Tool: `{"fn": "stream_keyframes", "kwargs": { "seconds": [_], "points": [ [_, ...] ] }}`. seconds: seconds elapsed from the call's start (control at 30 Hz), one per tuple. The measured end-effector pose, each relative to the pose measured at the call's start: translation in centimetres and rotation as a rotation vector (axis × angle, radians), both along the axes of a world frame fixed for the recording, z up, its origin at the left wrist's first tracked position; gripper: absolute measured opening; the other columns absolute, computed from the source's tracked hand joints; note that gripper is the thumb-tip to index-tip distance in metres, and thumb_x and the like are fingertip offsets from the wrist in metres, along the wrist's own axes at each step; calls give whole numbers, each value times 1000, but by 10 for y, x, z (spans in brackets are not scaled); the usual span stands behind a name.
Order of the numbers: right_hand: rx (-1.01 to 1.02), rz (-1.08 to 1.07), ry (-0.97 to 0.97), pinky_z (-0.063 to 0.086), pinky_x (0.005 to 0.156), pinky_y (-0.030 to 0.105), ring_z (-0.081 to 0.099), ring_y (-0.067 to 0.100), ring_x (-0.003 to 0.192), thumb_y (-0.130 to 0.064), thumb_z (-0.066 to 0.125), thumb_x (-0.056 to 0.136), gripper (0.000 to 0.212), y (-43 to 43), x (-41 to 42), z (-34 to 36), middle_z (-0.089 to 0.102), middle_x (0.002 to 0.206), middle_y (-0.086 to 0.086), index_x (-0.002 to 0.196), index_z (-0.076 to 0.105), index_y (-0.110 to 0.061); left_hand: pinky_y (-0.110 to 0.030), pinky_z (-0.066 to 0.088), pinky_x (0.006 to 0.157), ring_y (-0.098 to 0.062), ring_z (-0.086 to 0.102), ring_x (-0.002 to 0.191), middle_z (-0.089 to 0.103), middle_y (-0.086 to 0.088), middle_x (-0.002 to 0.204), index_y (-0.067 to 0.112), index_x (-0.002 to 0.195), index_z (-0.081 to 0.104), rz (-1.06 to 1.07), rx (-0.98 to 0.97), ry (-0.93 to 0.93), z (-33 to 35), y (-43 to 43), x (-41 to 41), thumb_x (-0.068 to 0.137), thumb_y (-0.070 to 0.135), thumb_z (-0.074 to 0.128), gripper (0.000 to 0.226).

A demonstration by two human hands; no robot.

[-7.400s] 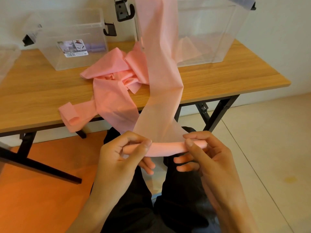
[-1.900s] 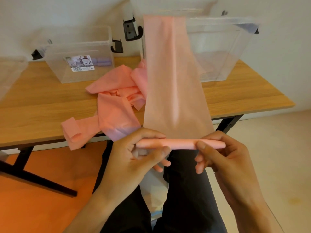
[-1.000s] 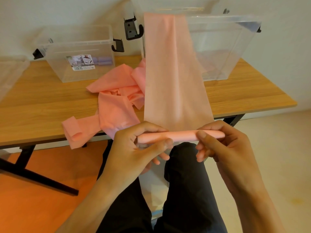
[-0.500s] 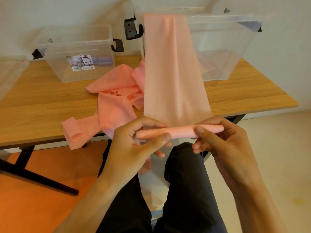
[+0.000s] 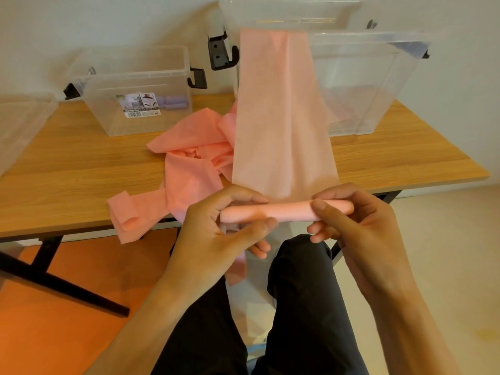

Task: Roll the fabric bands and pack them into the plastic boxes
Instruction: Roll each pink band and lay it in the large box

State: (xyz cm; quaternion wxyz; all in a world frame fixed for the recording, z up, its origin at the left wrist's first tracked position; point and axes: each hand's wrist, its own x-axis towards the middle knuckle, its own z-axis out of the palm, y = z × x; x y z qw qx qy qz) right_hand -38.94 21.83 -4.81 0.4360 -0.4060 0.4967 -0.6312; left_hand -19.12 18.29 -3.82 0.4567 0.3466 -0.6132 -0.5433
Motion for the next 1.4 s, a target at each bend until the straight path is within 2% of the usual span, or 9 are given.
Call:
{"fn": "stream_keyframes", "kwargs": {
  "seconds": [0.17, 0.3, 0.37, 0.53, 0.77, 1.03, 1.2, 1.27, 1.4],
  "points": [
    [-43, -35, 32, 57, 52, 30, 65, 27, 51, -23, 73, 75, 23, 4, -1, 3, 70, 73, 13, 91, 72, -6, -29, 58, 56, -25, 72, 61, 74, -9, 78, 8, 98, 71, -15, -13, -2, -3, -1, 0, 82, 15, 71, 17],
    [-54, 4, 53, 60, 57, 31, 69, 26, 61, -17, 75, 74, 33, 3, -3, 7, 71, 80, 14, 103, 70, -3, -22, 56, 57, -16, 74, 71, 75, -5, 87, 7, 95, 70, -2, -54, -12, 0, -2, -2, 84, 15, 68, 13],
    [-58, 4, 58, 60, 58, 31, 69, 26, 60, -18, 75, 74, 32, 3, -3, 9, 70, 80, 14, 101, 70, -2, -19, 55, 57, -13, 73, 71, 75, -6, 87, 6, 94, 69, 0, -52, 9, 2, -3, -4, 85, 14, 67, 12],
    [-49, -20, 61, 56, 52, 29, 64, 24, 49, -27, 73, 76, 34, 3, -2, 11, 68, 68, 15, 91, 68, 3, -23, 55, 55, -21, 74, 70, 75, -8, 80, 5, 84, 66, 39, 5, 102, 3, -4, -9, 81, 18, 69, 14],
    [-38, 24, 82, 60, 58, 32, 73, 30, 71, -20, 74, 75, 32, -2, -2, 15, 74, 89, 12, 105, 70, -7, -27, 56, 57, -25, 70, 59, 70, -4, 67, 8, 95, 64, 70, 50, 140, 4, -8, -14, 80, 18, 71, 19],
    [-23, -31, 46, 57, 54, 28, 67, 25, 54, -21, 73, 79, 23, -8, -3, 13, 72, 77, 11, 92, 71, -3, -26, 59, 64, -25, 76, 74, 76, -7, 82, 2, 97, 73, 51, 0, 99, 4, -14, -14, 84, 0, 72, 13],
    [-10, 37, 64, 60, 59, 31, 72, 27, 69, -17, 76, 75, 34, -9, -3, 16, 74, 86, 11, 107, 70, -8, -25, 58, 60, -26, 73, 63, 74, -3, 74, 7, 92, 73, 114, -15, 89, 2, -16, -15, 86, 5, 72, 6],
    [-21, 25, 71, 60, 60, 31, 73, 28, 69, -16, 77, 73, 32, -10, -3, 16, 75, 88, 12, 103, 71, -5, -26, 58, 57, -25, 73, 60, 73, -2, 70, 10, 91, 73, 130, -21, 84, 2, -16, -16, 87, 8, 71, 5],
    [-31, -22, 60, 58, 56, 28, 70, 25, 57, -17, 77, 74, 23, -12, -1, 15, 74, 80, 11, 92, 72, -4, -28, 59, 60, -25, 75, 69, 75, -6, 77, 8, 102, 72, 66, -19, 102, 5, -15, -14, 79, 11, 75, 24]
  ]
}}
